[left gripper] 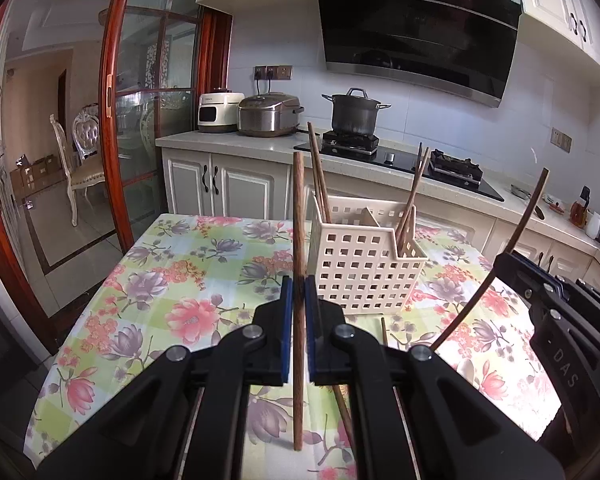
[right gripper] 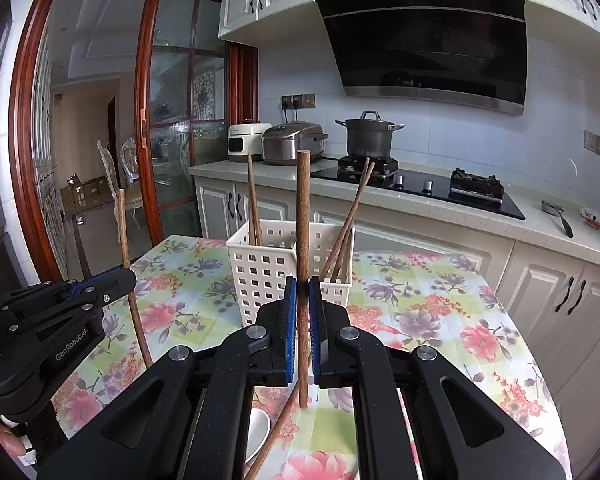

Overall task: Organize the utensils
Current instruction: 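Carry the upright chopstick over the white caddy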

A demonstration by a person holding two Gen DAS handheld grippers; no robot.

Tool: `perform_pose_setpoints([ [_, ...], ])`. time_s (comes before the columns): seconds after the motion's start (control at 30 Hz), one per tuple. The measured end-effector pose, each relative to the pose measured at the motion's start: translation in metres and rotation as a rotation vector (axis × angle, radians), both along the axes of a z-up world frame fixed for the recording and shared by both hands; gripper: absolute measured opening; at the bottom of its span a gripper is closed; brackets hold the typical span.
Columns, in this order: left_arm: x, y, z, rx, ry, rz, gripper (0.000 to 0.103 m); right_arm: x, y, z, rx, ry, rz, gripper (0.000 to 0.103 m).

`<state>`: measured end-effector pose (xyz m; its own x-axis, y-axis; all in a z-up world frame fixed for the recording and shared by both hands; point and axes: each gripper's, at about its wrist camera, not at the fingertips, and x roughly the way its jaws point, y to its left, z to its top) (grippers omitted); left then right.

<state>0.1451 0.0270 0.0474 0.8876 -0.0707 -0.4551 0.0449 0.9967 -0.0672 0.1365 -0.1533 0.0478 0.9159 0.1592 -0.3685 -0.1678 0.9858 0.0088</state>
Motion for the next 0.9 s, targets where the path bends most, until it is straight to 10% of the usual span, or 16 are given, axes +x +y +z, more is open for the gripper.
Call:
perform_pose_setpoints([
  [0.9, 0.03, -0.013, 0.043, 0.018, 0.022, -0.104, 0.006, 0.023, -0.036, 0.045, 0.12, -0.101, 0.086, 0.006],
])
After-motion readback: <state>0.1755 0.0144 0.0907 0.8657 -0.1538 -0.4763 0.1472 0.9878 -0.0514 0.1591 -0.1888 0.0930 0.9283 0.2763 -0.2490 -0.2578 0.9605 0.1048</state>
